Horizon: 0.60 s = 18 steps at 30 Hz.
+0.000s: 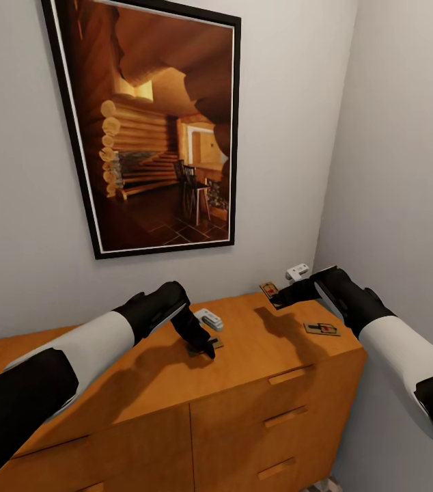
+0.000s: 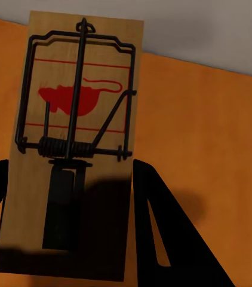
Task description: Take the four mousetraps from the cabinet in the bathroom and place them on the bathroom floor. Make sure all four end up on the same floor surface, and ensure that at least two of them are either under or directly next to the same bathroom sink.
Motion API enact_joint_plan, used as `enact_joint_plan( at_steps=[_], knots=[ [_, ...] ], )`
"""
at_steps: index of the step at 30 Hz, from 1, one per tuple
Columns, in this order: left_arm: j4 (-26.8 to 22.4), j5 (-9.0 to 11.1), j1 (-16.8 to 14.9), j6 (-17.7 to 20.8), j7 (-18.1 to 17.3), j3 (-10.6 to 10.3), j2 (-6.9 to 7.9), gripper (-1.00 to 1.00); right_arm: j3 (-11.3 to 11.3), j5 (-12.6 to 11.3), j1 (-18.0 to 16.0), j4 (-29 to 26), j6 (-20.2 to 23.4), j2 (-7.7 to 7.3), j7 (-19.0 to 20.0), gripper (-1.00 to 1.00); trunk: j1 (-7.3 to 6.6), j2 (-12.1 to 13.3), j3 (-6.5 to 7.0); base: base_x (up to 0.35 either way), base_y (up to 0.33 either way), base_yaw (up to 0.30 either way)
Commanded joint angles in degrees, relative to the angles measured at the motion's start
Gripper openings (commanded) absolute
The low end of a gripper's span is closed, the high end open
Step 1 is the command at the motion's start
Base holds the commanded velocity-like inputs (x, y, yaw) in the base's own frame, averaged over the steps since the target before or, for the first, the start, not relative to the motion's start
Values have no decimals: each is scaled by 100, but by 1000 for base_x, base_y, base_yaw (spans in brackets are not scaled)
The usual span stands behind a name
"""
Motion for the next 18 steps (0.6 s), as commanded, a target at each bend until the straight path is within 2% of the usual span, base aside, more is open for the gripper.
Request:
enact_joint_plan(
  at_steps=[1,18],
  knots=[
    [0,-6,-9,10,-26,-22,0,-100,26,-50,-6,-8,38,-5,-11,-100,0,-4,-7,0,0,0],
    [0,-32,-9,10,-26,-22,0,-100,26,-50,-6,-8,38,-8,-12,-100,0,-4,-7,0,0,0]
  ],
)
